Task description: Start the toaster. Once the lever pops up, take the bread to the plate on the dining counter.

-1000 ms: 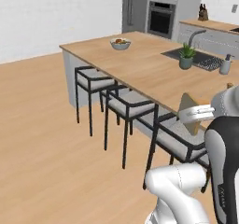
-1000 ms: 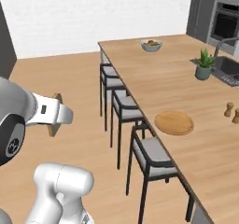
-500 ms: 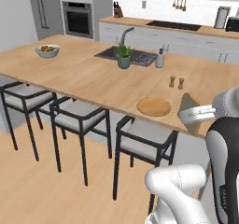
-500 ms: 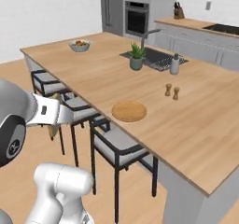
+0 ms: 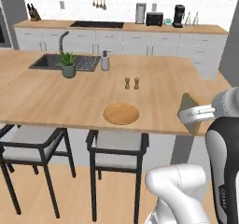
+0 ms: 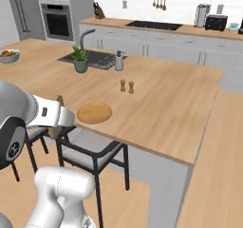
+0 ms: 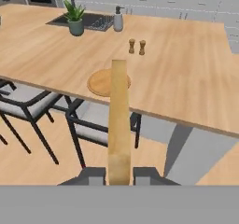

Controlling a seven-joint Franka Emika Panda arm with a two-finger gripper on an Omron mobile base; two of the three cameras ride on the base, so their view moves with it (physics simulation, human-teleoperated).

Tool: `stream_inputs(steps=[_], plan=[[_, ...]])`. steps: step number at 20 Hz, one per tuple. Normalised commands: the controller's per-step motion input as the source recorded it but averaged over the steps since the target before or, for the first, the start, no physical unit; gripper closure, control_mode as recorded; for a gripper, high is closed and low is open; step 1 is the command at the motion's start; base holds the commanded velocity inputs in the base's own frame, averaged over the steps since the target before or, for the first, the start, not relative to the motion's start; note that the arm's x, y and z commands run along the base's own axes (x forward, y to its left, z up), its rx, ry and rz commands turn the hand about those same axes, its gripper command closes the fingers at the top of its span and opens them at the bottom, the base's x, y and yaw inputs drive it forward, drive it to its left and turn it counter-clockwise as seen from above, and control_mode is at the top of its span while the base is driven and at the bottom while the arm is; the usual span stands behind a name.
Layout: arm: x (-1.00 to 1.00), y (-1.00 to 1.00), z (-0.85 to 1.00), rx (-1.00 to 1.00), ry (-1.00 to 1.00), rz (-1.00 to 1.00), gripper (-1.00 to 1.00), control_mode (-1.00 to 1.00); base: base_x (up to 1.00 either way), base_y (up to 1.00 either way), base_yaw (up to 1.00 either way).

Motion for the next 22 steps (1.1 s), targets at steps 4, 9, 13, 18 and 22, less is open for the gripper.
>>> stream_inputs(steps=[4,9,13,18,22], plan=[[0.00,0.00,0.00,0.00,0.00,0.00,1.00,1.00,0.41,0.50,-0.59],[0.00,0.00,0.00,0.00,0.00,0.00,1.00,1.00,0.45,0.59,-0.52],[0.00,0.00,0.00,0.00,0.00,0.00,1.00,1.00,0.05,0.51,-0.23],[0.00,0.00,0.00,0.00,0.00,0.00,1.00,1.00,0.00,0.61,-0.21],[0.00,0.00,0.00,0.00,0.00,0.00,1.00,1.00,0.05,0.53,-0.09]])
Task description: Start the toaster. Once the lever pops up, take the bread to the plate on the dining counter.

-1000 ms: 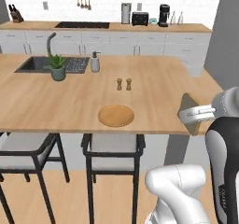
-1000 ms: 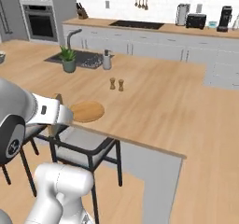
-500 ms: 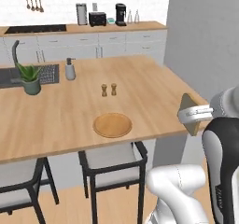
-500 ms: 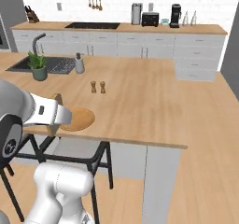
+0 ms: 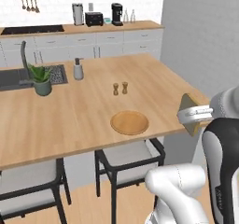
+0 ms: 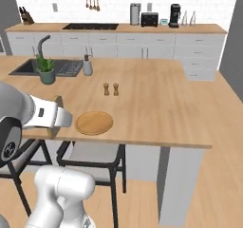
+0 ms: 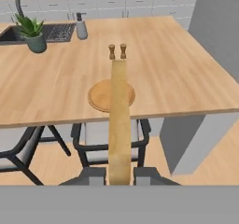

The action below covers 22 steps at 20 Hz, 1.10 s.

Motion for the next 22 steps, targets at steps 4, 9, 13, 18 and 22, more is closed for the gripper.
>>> stream_inputs(steps=[4,9,13,18,22], plan=[[0.00,0.00,0.00,0.00,0.00,0.00,1.00,1.00,0.26,0.37,0.00],[0.00,0.00,0.00,0.00,0.00,0.00,1.00,1.00,0.51,0.00,0.15],[0.00,0.00,0.00,0.00,0.00,0.00,1.00,1.00,0.87,0.00,0.21],[0.00,0.00,0.00,0.00,0.00,0.00,1.00,1.00,0.53,0.00,0.10],[0.00,0.00,0.00,0.00,0.00,0.00,1.00,1.00,0.16,0.00,0.00]])
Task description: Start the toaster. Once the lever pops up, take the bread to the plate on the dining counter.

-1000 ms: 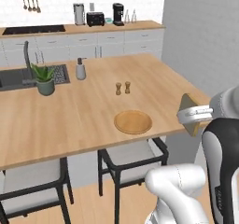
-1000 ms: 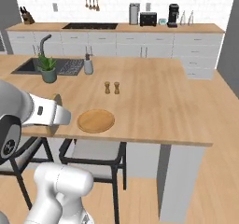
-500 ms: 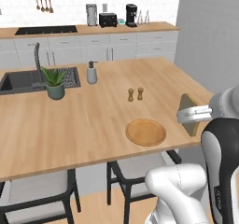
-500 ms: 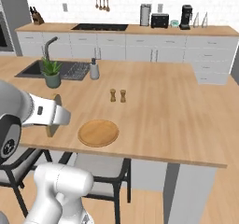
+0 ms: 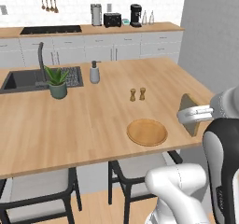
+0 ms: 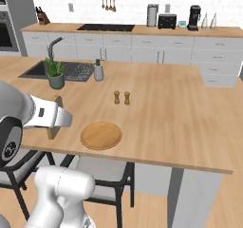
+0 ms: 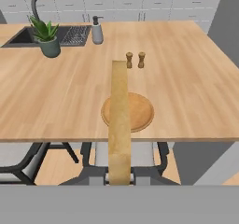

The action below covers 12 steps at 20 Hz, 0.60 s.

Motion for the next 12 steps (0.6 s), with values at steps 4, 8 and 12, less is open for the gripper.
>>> stream_inputs(steps=[4,8,12], plan=[[0.14,0.00,-0.04,0.00,0.00,0.00,1.00,-1.00,0.18,0.00,0.00],[0.96,-0.01,-0.22,0.09,0.06,0.00,1.00,-1.00,0.00,0.00,0.00],[1.00,-0.13,-0.47,0.14,0.10,0.01,1.00,-1.00,0.00,0.00,0.00]])
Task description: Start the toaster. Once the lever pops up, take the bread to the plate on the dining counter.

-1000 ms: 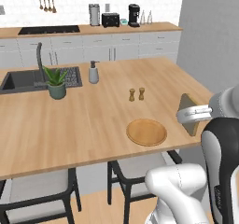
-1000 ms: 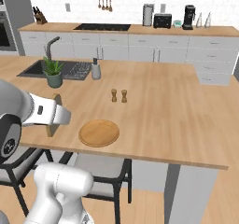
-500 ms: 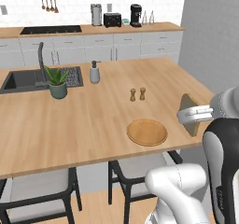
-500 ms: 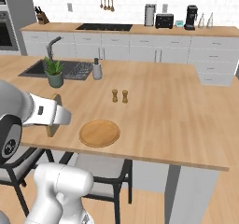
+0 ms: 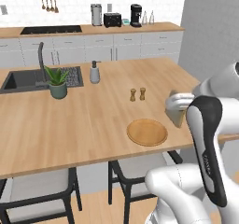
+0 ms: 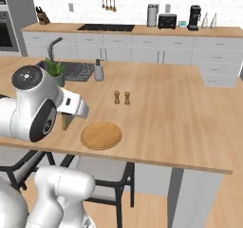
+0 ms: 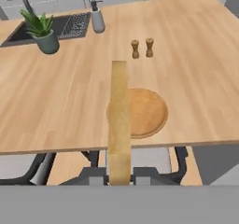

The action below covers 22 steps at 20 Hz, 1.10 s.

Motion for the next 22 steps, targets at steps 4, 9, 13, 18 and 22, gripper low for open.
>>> stream_inputs(steps=[4,9,13,18,22], plan=[[0.99,-0.11,-0.81,0.09,0.11,0.04,1.00,-1.00,0.00,0.00,0.00],[0.71,0.07,-0.75,0.00,0.16,0.00,1.00,-1.00,0.00,0.00,0.00],[0.76,0.11,-0.93,0.00,0.06,0.02,1.00,-1.00,0.00,0.00,0.00],[0.82,0.01,-0.66,0.05,0.03,0.05,1.00,-1.00,0.00,0.00,0.00],[0.65,0.00,-0.51,0.08,0.02,0.07,1.00,-1.00,0.00,0.00,0.00]])
